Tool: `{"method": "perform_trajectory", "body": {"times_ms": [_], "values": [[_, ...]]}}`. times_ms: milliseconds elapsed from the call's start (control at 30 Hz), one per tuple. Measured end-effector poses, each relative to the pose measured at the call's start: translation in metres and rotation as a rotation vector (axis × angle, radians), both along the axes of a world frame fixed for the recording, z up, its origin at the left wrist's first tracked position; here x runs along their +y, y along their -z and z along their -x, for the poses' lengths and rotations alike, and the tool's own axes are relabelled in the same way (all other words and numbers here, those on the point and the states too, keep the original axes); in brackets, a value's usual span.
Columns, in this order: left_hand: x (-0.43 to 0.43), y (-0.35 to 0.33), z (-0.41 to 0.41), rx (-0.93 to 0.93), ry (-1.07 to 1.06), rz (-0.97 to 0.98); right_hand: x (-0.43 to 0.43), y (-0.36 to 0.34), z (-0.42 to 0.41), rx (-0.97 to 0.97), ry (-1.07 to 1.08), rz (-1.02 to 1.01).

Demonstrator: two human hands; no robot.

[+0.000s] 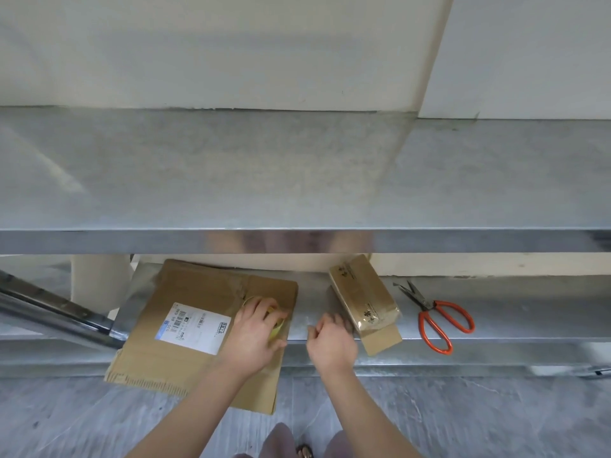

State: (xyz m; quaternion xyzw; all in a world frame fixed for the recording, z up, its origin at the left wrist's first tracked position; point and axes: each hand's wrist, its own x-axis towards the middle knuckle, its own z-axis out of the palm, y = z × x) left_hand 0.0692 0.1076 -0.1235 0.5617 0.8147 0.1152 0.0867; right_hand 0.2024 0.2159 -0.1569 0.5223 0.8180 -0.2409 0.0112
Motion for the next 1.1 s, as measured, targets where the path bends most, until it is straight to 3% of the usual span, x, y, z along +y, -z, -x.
{"method": "perform_trajectory", "body": {"times_ms": [133,267,567,800,933,1100], "values": [[-0.005,-0.001,-0.002,0.044,0.048,-0.042,-0.009,-0.007,-0.008,0.129,-0.037,0.022],[-0.009,-0.002,-0.008,0.064,0.052,-0.038,-0.025,-0.018,-0.024,0.246,-0.179,-0.088],[-0.012,-0.003,-0.015,0.03,0.0,0.066,-0.03,-0.041,-0.056,0.246,-0.452,-0.124],[0.027,-0.032,-0.078,0.066,0.12,-0.128,0.009,-0.074,-0.092,0.348,-0.404,-0.467],[0.046,-0.026,-0.124,-0.071,-0.001,-0.15,0.048,-0.074,-0.126,0.314,-0.33,-0.389],[0.056,-0.01,-0.159,-0.382,-0.209,-0.164,0.085,-0.067,-0.143,0.446,-0.222,0.019]]}}
